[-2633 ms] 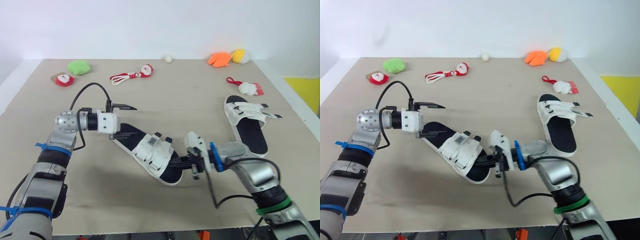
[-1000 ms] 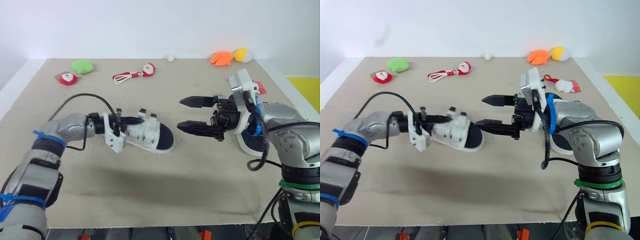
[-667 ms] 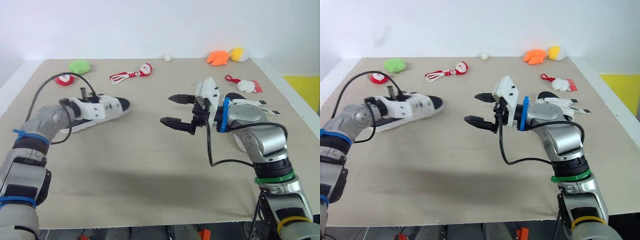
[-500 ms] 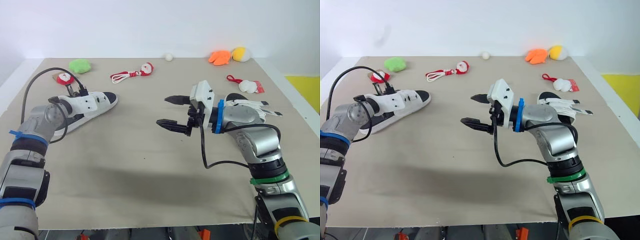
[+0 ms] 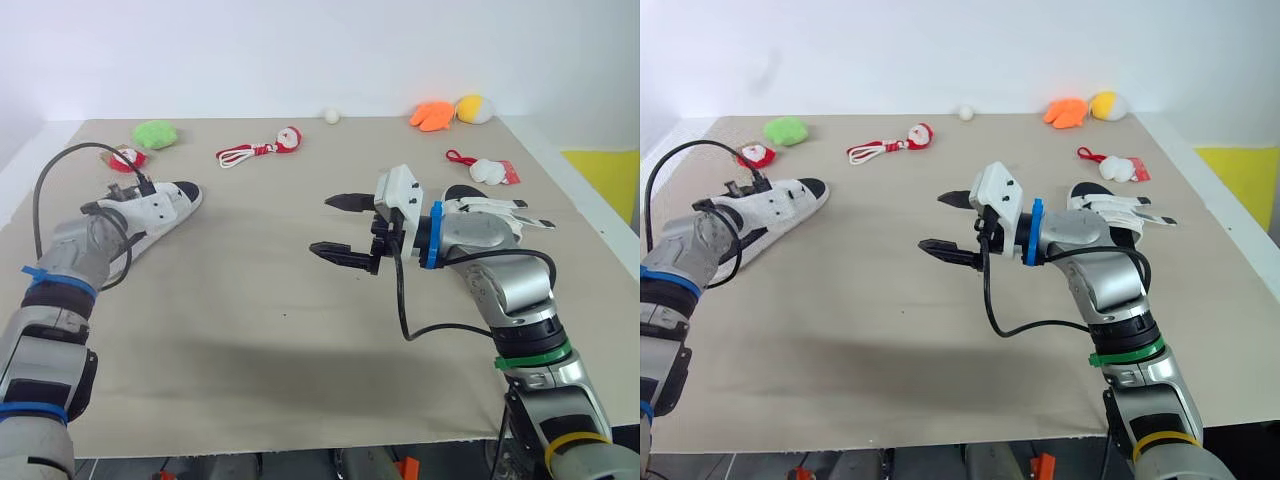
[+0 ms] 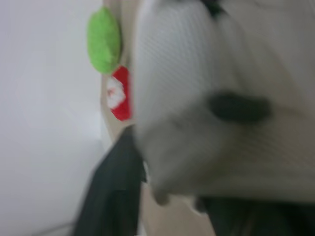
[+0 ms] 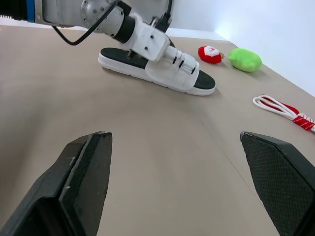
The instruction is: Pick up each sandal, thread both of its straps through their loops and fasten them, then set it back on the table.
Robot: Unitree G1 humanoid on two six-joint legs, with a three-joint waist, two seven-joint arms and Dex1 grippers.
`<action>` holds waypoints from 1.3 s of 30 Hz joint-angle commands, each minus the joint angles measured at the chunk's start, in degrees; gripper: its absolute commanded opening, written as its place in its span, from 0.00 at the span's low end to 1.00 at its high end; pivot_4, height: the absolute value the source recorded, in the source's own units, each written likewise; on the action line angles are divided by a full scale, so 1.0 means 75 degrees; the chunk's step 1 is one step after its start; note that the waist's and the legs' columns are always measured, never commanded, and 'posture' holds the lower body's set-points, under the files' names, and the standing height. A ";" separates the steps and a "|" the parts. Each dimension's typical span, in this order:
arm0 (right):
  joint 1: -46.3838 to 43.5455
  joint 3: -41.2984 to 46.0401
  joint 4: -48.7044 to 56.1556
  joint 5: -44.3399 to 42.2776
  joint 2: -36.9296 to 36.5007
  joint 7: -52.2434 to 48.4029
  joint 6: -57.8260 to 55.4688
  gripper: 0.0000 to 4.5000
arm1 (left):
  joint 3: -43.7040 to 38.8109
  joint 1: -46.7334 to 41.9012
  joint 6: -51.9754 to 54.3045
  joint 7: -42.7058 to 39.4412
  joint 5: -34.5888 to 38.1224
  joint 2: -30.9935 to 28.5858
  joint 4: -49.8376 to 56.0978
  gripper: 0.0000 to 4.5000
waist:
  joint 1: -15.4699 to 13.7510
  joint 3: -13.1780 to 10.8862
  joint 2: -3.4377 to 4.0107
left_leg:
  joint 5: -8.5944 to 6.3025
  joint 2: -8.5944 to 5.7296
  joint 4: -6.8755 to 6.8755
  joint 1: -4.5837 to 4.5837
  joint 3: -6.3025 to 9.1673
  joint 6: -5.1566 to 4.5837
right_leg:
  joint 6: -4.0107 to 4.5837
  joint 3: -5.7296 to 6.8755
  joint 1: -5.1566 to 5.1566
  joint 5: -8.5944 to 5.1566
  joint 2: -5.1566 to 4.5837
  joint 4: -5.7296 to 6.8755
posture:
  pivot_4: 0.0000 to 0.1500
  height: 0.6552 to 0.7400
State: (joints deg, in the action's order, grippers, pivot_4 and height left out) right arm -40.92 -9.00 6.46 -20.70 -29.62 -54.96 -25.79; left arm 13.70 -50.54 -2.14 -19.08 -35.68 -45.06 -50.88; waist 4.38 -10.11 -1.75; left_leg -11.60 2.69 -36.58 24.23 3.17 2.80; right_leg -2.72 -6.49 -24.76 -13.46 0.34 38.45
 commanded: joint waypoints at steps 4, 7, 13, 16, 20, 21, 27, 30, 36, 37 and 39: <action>0.0016 0.0068 0.0098 0.0001 0.0014 -0.0092 0.0118 1.00 | -0.0324 0.0750 0.0769 -0.0953 0.0334 -0.0706 0.1803 0.99 | 0.0007 0.0000 0.0000 | 0.0005 0.0001 0.0001 -0.0004 0.0001 0.0002 | -0.0001 0.0000 -0.0002 -0.0001 0.0000 0.0014 | 1.00 1.00; 0.0053 0.0076 0.0125 -0.0033 0.0016 -0.0132 0.0082 1.00 | -0.0701 0.1437 0.1409 -0.1628 0.0719 -0.0973 0.2896 0.99 | 0.0015 0.0000 0.0000 | 0.0009 0.0001 0.0002 -0.0004 0.0002 0.0010 | 0.0000 0.0001 -0.0005 -0.0002 0.0000 0.0020 | 1.00 1.00; 0.0143 0.0131 0.0031 -0.0072 0.0001 -0.0260 0.0089 1.00 | -0.2204 0.2681 0.3197 -0.3342 0.2637 -0.1066 0.5285 0.99 | 0.0012 0.0000 0.0000 | 0.0014 0.0002 0.0000 -0.0009 0.0002 0.0010 | 0.0007 0.0001 -0.0013 -0.0013 0.0000 0.0051 | 1.00 1.00; 0.0181 0.0227 -0.0155 -0.0144 0.0060 -0.0281 0.0097 1.00 | -0.3404 0.2524 0.4251 -0.3781 0.4143 -0.0740 0.6007 0.99 | -0.0018 -0.0002 -0.0005 | 0.0026 0.0002 -0.0002 -0.0014 0.0005 -0.0001 | 0.0011 0.0007 -0.0012 -0.0017 0.0000 0.0066 | 1.00 1.00; 0.0233 0.0433 -0.0712 -0.0190 0.0245 -0.0179 0.0254 1.00 | -0.4741 0.2310 0.4466 -0.4301 0.6301 -0.0082 0.6446 0.99 | -0.0004 -0.0006 -0.0024 | 0.0042 0.0004 -0.0010 -0.0012 0.0013 -0.0003 | 0.0017 0.0017 -0.0010 -0.0011 0.0002 0.0067 | 1.00 1.00; 0.0252 0.0529 -0.0869 -0.0214 0.0284 -0.0126 0.0290 1.00 | -0.4954 0.2378 0.4344 -0.4355 0.6635 0.0049 0.6459 0.99 | -0.0004 -0.0006 -0.0024 | 0.0044 0.0004 -0.0009 -0.0014 0.0012 -0.0005 | 0.0018 0.0016 -0.0008 -0.0009 0.0001 0.0067 | 1.00 1.00; 0.0189 0.1210 -0.1631 -0.0506 0.0290 0.0037 0.0207 1.00 | -0.6079 0.2461 0.5316 -0.4794 0.9413 0.0966 0.6763 0.99 | -0.0001 -0.0006 -0.0025 | 0.0046 0.0007 -0.0007 -0.0031 0.0014 -0.0005 | 0.0021 0.0016 0.0007 -0.0008 0.0006 0.0070 | 1.00 1.00; 0.0184 0.1523 -0.2039 -0.0621 -0.0221 -0.0219 -0.0152 1.00 | -0.5637 0.3040 0.5167 -0.5521 0.9504 0.0712 0.6488 0.99 | 0.0012 -0.0007 -0.0025 | 0.0046 0.0006 -0.0008 -0.0033 0.0013 -0.0005 | 0.0019 0.0015 0.0013 -0.0009 0.0004 0.0069 | 1.00 1.00; 0.0944 0.1269 -0.2498 -0.0203 -0.1507 -0.1202 -0.0077 1.00 | -0.4746 0.3918 0.4529 -0.5760 0.8918 0.0404 0.6547 0.99 | -0.0005 -0.0009 -0.0025 | 0.0045 0.0004 0.0008 -0.0097 0.0010 -0.0005 | 0.0033 0.0014 0.0070 -0.0031 0.0004 0.0066 | 1.00 1.00; 0.1097 0.1293 -0.2488 -0.0173 -0.1629 -0.1262 -0.0046 1.00 | -0.4691 0.4111 0.4514 -0.5835 0.8925 0.0335 0.6648 0.99 | 0.0000 -0.0009 -0.0025 | 0.0044 0.0004 0.0011 -0.0101 0.0007 -0.0005 | 0.0035 0.0011 0.0071 -0.0032 0.0004 0.0066 | 1.00 1.00; 0.1228 0.1402 -0.2456 -0.0200 -0.1761 -0.1308 -0.0106 1.00 | -0.4606 0.4383 0.4367 -0.5958 0.8885 0.0174 0.6738 0.99 | 0.0039 -0.0012 -0.0020 | 0.0044 0.0005 0.0019 -0.0110 0.0004 -0.0005 | 0.0039 0.0007 0.0071 -0.0034 0.0005 0.0067 | 1.00 1.00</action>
State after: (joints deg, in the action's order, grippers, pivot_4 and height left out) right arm -30.83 0.16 -13.20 -21.97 -41.71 -63.91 -27.07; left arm -20.48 -17.65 32.55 -62.72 31.30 -41.95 -3.26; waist 4.67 -10.20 -1.90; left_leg -11.27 2.75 -36.42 23.38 3.17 2.76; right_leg -2.42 -6.46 -24.23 -13.71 0.40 38.95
